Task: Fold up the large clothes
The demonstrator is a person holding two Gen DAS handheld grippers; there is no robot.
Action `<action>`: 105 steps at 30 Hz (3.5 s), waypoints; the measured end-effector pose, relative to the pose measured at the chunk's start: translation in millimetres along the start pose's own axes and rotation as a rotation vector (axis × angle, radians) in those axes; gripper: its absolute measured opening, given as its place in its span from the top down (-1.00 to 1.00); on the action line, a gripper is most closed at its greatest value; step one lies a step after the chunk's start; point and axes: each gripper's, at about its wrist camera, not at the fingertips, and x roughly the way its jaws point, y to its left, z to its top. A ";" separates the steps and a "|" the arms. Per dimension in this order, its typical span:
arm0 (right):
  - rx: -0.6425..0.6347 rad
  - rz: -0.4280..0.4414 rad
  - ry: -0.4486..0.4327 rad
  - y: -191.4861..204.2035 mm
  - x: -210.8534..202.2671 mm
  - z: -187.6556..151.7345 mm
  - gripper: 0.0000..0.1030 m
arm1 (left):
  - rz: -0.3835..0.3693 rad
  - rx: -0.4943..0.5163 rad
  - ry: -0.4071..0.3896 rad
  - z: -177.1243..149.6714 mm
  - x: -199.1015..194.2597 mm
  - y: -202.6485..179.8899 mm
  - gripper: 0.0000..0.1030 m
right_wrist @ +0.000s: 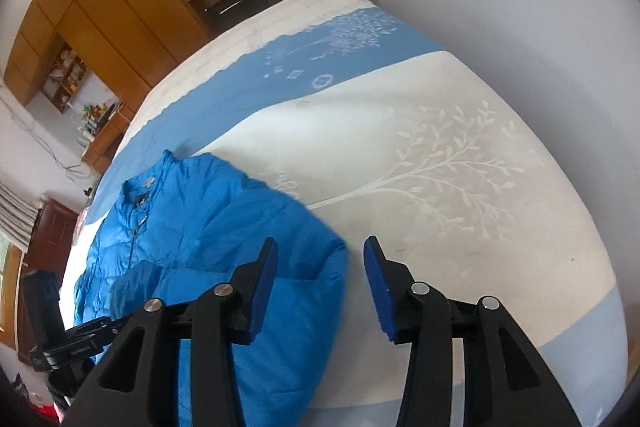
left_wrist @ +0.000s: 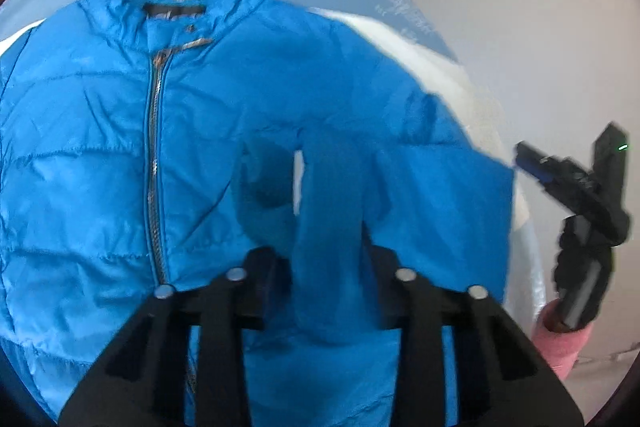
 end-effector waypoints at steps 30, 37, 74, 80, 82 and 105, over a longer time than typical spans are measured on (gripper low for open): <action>-0.250 0.032 0.252 114.0 107.4 -28.4 -0.06 | 0.454 -0.265 -0.214 2.9 -89.7 186.6 0.16; -0.269 0.023 0.187 125.5 68.8 -17.9 -0.02 | 0.473 -0.310 -0.331 -1.5 -147.1 173.7 -0.14; -0.369 0.072 0.244 177.9 90.5 -25.6 -0.10 | 0.556 -0.436 -0.349 -95.2 -222.3 206.7 -0.52; -0.390 0.063 0.263 178.8 103.8 -32.8 -0.10 | 0.688 -0.743 -0.361 -210.3 -276.7 270.8 -0.52; -0.401 0.056 0.260 180.3 103.7 -34.0 -0.10 | 0.682 -0.844 -0.385 -240.6 -288.7 286.5 -0.52; -0.465 0.015 0.260 186.7 122.6 -47.2 -0.11 | 0.478 -1.188 -0.673 -298.5 -311.0 385.0 0.79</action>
